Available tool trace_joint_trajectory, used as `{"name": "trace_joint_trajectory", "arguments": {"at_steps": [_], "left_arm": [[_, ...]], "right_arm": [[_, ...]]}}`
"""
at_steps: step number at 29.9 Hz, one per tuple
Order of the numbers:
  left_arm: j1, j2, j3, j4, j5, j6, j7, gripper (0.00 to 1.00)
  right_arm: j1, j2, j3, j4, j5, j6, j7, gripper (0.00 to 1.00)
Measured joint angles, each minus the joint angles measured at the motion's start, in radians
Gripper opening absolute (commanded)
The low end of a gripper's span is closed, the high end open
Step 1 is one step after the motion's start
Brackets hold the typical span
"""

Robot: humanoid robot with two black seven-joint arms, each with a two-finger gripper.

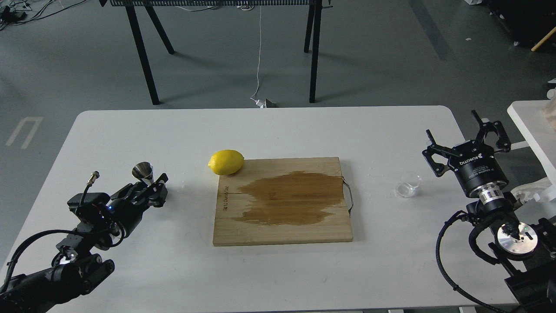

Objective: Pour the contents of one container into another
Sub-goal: 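Close the left gripper around the metal jigger, then lift the jigger with the left gripper and carry it over the board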

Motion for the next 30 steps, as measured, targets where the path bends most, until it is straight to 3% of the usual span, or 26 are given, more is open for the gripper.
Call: {"name": "trace_joint_trajectory", "arguments": {"at_steps": [7, 13, 24, 30], "left_arm": [[0.000, 0.000, 0.002, 0.001, 0.000, 0.000, 0.000, 0.32], [-0.001, 0.000, 0.002, 0.001, 0.000, 0.000, 0.000, 0.08], [-0.017, 0.009, 0.001, -0.014, 0.000, 0.000, 0.000, 0.07], [-0.136, 0.106, -0.001, -0.114, 0.001, 0.000, 0.000, 0.07]], "right_arm": [[0.000, 0.000, 0.000, 0.000, 0.000, 0.000, 0.000, 0.99], [0.000, 0.000, -0.001, 0.000, 0.000, 0.000, 0.000, 0.99], [0.000, 0.000, 0.000, -0.001, 0.000, 0.000, 0.000, 0.99], [0.000, 0.000, 0.003, -0.003, 0.000, 0.000, 0.000, 0.99]]}}
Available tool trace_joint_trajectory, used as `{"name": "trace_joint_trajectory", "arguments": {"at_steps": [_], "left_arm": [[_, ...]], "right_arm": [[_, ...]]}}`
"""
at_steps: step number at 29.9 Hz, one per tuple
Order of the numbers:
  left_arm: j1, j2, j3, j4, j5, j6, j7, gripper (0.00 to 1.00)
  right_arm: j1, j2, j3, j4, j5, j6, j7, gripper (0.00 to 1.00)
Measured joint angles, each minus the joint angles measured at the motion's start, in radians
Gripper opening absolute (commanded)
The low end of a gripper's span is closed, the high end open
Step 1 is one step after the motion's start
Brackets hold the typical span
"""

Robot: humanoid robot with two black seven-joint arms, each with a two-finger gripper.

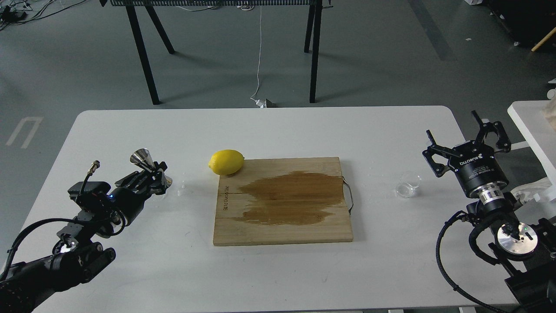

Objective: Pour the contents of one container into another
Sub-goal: 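Lift the jigger with the left gripper and carry it over the board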

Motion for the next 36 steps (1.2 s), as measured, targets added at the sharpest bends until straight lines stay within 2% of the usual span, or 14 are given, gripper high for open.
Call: {"name": "trace_joint_trajectory", "arguments": {"at_steps": [3, 7, 16, 24, 36], "left_arm": [[-0.083, 0.056, 0.000, -0.054, -0.001, 0.000, 0.001, 0.08], [-0.161, 0.043, 0.001, -0.114, 0.000, 0.000, 0.000, 0.08], [-0.242, -0.209, 0.061, -0.120, 0.117, 0.000, 0.001, 0.08], [-0.221, -0.413, 0.085, -0.083, 0.133, 0.000, 0.000, 0.08], [-0.089, -0.430, 0.174, -0.010, 0.139, 0.000, 0.000, 0.08]], "right_arm": [[0.001, 0.000, 0.000, 0.000, 0.000, 0.000, 0.000, 0.99], [0.002, 0.000, -0.001, -0.003, 0.000, 0.000, 0.000, 0.99], [-0.010, 0.000, 0.010, -0.009, 0.001, 0.000, 0.001, 0.99], [-0.001, 0.000, 0.007, -0.075, 0.002, 0.000, 0.002, 0.99], [0.011, 0.003, -0.003, -0.109, 0.002, 0.000, 0.002, 0.99]]}}
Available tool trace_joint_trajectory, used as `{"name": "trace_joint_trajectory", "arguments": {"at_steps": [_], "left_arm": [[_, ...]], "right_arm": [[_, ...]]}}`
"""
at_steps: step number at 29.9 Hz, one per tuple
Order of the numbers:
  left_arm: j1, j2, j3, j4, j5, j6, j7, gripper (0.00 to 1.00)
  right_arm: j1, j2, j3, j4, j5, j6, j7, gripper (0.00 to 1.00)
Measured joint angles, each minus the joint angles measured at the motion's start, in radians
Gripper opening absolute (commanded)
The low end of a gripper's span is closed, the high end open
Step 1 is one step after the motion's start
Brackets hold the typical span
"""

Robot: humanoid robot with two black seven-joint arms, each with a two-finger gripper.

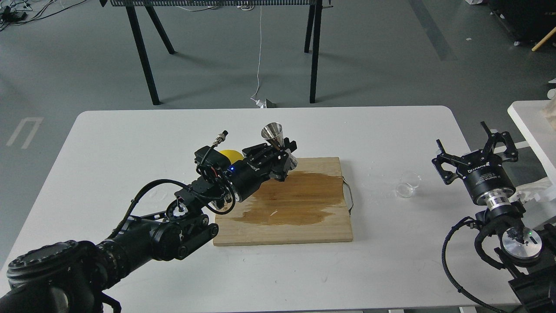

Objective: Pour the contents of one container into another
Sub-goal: 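Lift the jigger with the left gripper and carry it over the board, then set the jigger upright on the board center and open the left gripper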

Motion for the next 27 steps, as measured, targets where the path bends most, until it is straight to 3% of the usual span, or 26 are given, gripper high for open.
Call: {"name": "trace_joint_trajectory", "arguments": {"at_steps": [19, 27], "left_arm": [[0.076, 0.000, 0.015, 0.000, 0.000, 0.000, 0.000, 0.13], [0.086, 0.000, 0.020, -0.020, -0.003, 0.000, 0.000, 0.30]], "right_arm": [[-0.001, 0.003, -0.002, -0.002, 0.000, 0.000, 0.000, 0.99], [-0.001, 0.007, -0.002, -0.002, 0.000, 0.000, 0.000, 0.99]]}}
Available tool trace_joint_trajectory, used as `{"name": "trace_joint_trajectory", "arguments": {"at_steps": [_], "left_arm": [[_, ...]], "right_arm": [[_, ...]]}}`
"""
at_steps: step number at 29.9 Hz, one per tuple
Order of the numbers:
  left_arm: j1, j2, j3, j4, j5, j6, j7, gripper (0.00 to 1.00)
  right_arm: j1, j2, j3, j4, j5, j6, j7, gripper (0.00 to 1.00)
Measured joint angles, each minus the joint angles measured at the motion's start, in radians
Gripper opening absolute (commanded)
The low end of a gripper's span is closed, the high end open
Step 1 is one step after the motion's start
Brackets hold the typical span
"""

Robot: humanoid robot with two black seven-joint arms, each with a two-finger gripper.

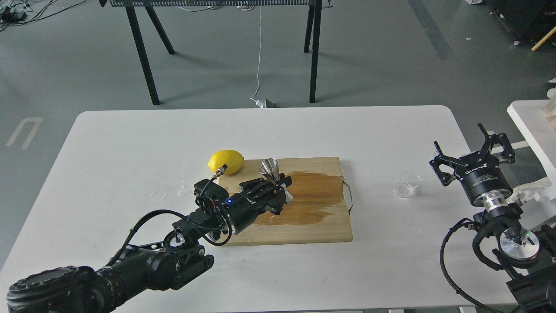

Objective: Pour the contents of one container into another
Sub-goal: 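Set the jigger upright on the board center and open the left gripper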

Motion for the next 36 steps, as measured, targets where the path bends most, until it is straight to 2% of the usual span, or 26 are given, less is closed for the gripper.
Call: {"name": "trace_joint_trajectory", "arguments": {"at_steps": [5, 18, 20, 23, 27, 36], "left_arm": [[0.001, 0.000, 0.000, -0.004, 0.000, 0.000, 0.000, 0.41], [0.001, 0.000, 0.000, -0.004, -0.002, 0.000, 0.000, 0.44], [0.001, 0.000, 0.000, -0.004, -0.002, 0.000, 0.000, 0.51], [0.002, 0.000, 0.000, -0.004, -0.002, 0.000, 0.000, 0.66], [0.007, 0.000, 0.000, -0.004, -0.002, 0.000, 0.000, 0.80], [0.024, 0.000, 0.003, -0.004, -0.001, 0.000, 0.000, 0.87]], "right_arm": [[-0.001, 0.000, 0.000, 0.000, 0.000, 0.000, 0.000, 0.99], [-0.003, 0.000, 0.000, 0.002, 0.000, 0.000, 0.000, 0.99], [-0.003, 0.000, 0.000, 0.002, 0.000, 0.000, 0.000, 0.99], [-0.003, 0.000, 0.000, 0.002, 0.000, 0.000, 0.000, 0.99], [-0.005, 0.000, 0.001, 0.002, 0.000, 0.000, 0.000, 0.99], [-0.009, 0.000, 0.001, 0.002, 0.000, 0.000, 0.000, 0.99]]}}
